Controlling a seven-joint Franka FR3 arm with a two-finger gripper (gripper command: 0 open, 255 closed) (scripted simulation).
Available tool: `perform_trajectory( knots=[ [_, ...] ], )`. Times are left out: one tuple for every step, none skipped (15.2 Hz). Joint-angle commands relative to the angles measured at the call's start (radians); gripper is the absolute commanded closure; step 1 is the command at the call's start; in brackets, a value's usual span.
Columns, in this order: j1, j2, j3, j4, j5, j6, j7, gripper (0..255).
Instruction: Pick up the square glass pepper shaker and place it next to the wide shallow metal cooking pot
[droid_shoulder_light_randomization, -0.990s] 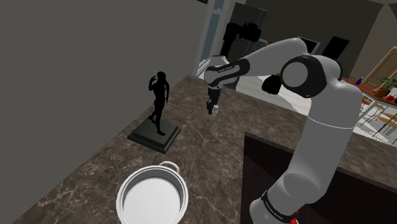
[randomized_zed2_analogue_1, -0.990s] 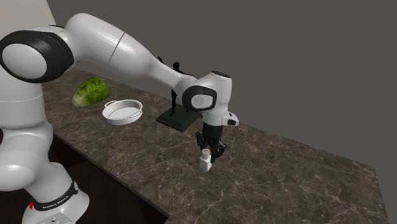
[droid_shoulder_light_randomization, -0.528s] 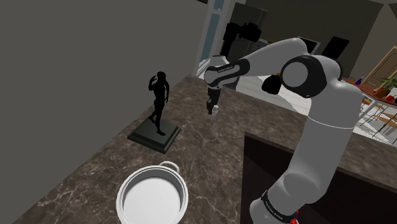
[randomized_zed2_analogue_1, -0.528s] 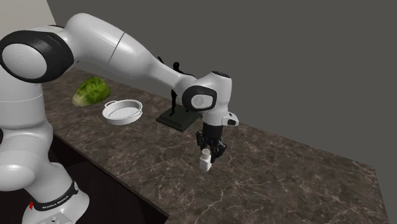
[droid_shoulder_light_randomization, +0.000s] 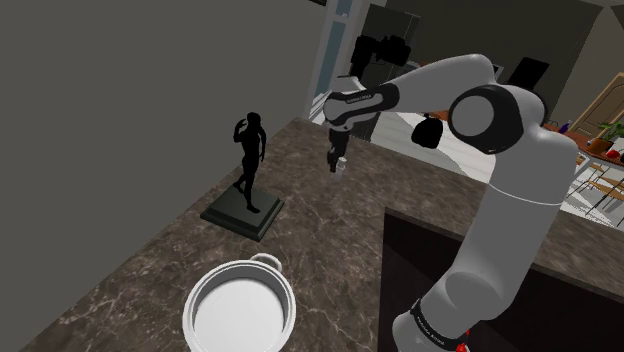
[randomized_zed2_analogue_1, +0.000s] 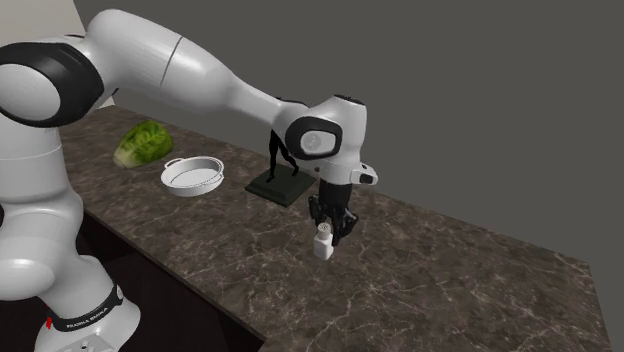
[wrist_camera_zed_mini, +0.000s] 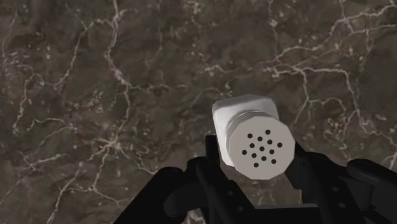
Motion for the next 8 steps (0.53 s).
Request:
perform_trajectory(
  knots=[
    [0.001,-0.014,0.000,0.010,-0.001,-0.023,-0.001,255],
    [0.001,-0.019,-0.001,0.016,-0.002,-0.035,-0.002,255],
    [0.002,-0.024,-0.001,0.023,-0.002,-0.047,-0.003,255],
    [0.002,-0.029,-0.001,0.031,-0.003,-0.059,-0.004,255],
    [0.002,-0.033,-0.001,0.038,-0.003,-0.071,-0.005,255],
    [0.002,-0.038,-0.001,0.046,-0.004,-0.084,-0.005,255],
    [0.003,-0.042,-0.001,0.054,-0.004,-0.096,-0.006,255],
    [0.003,-0.046,-0.001,0.062,-0.004,-0.108,-0.007,255]
  ],
)
